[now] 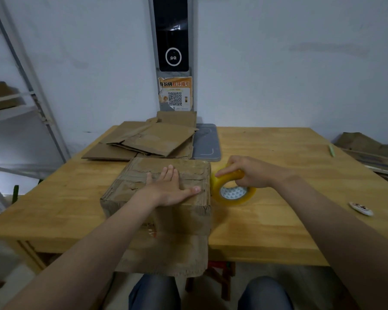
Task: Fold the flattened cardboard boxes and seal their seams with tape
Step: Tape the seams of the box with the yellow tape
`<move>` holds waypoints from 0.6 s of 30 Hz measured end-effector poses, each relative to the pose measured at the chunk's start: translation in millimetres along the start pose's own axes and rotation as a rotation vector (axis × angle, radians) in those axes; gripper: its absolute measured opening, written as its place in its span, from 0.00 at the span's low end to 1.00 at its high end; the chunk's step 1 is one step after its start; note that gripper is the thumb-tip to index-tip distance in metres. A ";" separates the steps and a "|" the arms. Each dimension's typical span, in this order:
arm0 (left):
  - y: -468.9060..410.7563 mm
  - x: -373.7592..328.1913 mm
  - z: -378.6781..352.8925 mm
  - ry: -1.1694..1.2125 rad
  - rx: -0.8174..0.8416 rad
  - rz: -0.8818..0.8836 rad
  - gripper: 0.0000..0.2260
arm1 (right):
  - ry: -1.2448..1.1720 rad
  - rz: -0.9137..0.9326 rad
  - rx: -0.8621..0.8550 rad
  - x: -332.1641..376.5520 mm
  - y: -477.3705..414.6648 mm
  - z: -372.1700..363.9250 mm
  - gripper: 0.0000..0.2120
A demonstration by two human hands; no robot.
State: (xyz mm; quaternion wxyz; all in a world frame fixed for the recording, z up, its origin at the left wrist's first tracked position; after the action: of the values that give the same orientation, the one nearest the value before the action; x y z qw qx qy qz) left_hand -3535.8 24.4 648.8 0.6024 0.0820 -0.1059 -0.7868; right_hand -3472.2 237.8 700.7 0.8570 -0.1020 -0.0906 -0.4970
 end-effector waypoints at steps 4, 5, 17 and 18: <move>10.5 -43.1 -2.6 -0.001 0.016 -0.075 0.52 | 0.025 0.013 0.031 2.9 -2.9 -4.7 0.28; 12.1 -53.5 -4.0 0.002 0.019 -0.093 0.51 | 0.029 0.014 0.029 3.5 -3.0 -5.2 0.28; 20.8 -65.6 -5.6 0.016 -0.044 -0.177 0.37 | 0.018 -0.114 -0.067 17.8 36.7 -24.8 0.27; 23.0 -67.1 -6.5 0.011 -0.057 -0.205 0.36 | 0.017 -0.128 -0.072 21.9 43.0 -25.4 0.28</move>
State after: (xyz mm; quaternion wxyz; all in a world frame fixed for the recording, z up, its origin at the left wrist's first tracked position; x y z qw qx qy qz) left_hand -3495.3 83.0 648.7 0.5215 0.0795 -0.0715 -0.8465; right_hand -3422.6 233.7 678.3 0.8199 -0.1224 -0.0718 -0.5547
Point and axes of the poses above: each hand's wrist, its own y-axis away from the middle knuckle, its own z-axis out of the back of the hand, x = y × z, the point moved 8 cm from there along -y, towards the middle knuckle, and after that the axes turned 14 degrees about z, right-handed, at the moved point
